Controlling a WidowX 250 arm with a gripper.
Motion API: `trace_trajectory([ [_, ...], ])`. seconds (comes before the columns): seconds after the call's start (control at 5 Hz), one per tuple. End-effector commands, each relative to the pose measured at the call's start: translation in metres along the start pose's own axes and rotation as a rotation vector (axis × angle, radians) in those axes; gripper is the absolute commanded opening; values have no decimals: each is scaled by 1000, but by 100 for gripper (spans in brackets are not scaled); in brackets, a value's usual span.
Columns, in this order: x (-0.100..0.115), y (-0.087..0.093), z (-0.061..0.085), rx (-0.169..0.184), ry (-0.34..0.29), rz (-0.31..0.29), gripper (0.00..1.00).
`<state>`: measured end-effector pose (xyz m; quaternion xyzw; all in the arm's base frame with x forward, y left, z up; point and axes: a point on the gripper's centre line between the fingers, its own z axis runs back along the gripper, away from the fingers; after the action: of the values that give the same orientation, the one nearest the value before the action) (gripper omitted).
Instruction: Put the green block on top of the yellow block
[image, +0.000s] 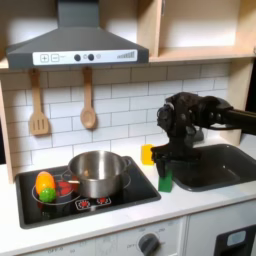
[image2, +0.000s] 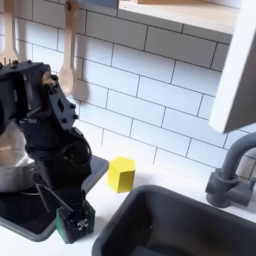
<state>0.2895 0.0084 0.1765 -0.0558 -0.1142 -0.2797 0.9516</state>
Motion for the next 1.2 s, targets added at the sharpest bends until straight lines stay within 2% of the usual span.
trace_trajectory([
  [0.0, 5, 11, -8, 22, 16, 46, 100],
  [0.2, 9, 17, -11, 22, 22, 68, 100],
  [0.6, 18, 23, -16, 23, 26, 71, 100],
  [1.0, 12, 23, -26, 16, 64, 91, 100],
])
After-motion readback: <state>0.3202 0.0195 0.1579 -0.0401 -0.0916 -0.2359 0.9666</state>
